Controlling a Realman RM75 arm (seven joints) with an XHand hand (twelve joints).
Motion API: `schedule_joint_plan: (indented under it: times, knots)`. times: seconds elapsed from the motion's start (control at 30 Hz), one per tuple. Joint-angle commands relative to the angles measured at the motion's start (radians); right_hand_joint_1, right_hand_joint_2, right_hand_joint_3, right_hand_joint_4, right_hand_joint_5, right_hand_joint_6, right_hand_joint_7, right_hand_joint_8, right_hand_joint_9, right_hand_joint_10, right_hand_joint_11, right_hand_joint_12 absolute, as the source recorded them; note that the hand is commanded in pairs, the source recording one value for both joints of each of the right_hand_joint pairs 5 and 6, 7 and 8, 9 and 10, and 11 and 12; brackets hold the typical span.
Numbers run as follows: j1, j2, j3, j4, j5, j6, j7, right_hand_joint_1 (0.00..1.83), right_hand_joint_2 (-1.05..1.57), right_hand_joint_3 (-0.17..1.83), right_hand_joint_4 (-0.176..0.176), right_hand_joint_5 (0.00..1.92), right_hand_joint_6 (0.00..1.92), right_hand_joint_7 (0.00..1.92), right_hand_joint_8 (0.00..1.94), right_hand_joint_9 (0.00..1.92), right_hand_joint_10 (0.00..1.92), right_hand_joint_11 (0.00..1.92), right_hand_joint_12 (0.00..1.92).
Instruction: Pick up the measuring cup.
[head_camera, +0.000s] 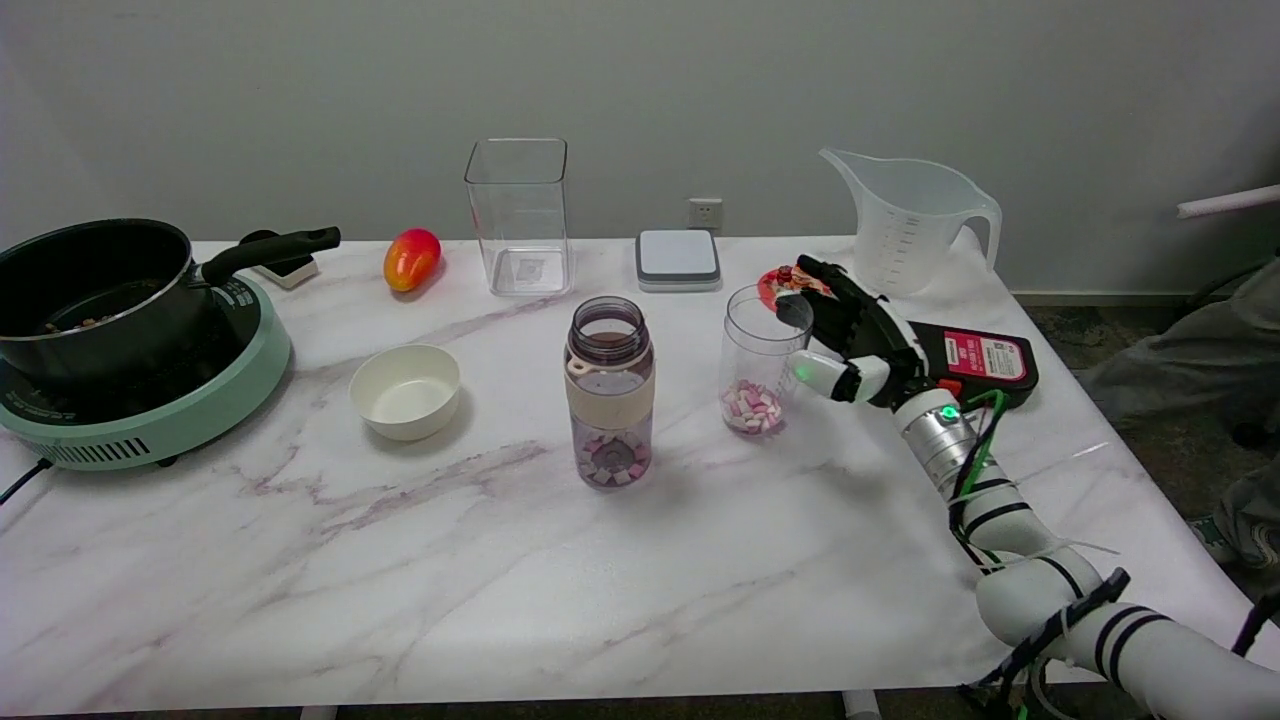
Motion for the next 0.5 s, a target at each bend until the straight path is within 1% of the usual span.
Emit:
schedule_joint_plan:
  times: [0.03,0.1,0.17,0.2,0.23,0.3,0.43,0.5]
  knots:
    - [0.166,-0.057,-0.032,-0.162,-0.102,0.043,-0.237,1.30,-0.26,1.31,0.000,0.30,0.30,0.71,0.71,0.54,0.54,0.53,0.53]
    - [0.148,-0.057,-0.010,-0.136,-0.101,0.045,-0.241,1.30,-0.31,1.35,0.000,0.29,0.29,0.67,0.67,0.56,0.56,0.56,0.56]
    - [0.130,-0.051,0.003,-0.107,-0.101,0.039,-0.234,1.29,-0.48,1.46,0.000,0.22,0.22,0.56,0.56,0.56,0.56,0.58,0.58]
    - [0.125,-0.047,0.006,-0.097,-0.101,0.036,-0.233,1.28,-0.56,1.49,0.000,0.18,0.18,0.55,0.55,0.56,0.56,0.58,0.58]
    - [0.118,-0.044,0.007,-0.087,-0.101,0.035,-0.233,1.27,-0.64,1.48,0.000,0.15,0.15,0.55,0.55,0.55,0.55,0.57,0.57]
    - [0.105,-0.036,0.008,-0.072,-0.101,0.033,-0.232,1.26,-0.71,1.39,0.000,0.13,0.13,0.53,0.53,0.48,0.48,0.48,0.48]
    - [0.082,-0.031,0.018,-0.050,-0.100,0.033,-0.232,1.24,-0.75,1.29,0.000,0.11,0.11,0.51,0.51,0.43,0.43,0.45,0.45]
    - [0.078,-0.031,0.021,-0.041,-0.100,0.032,-0.232,1.24,-0.75,1.28,0.000,0.09,0.09,0.49,0.49,0.42,0.42,0.44,0.44]
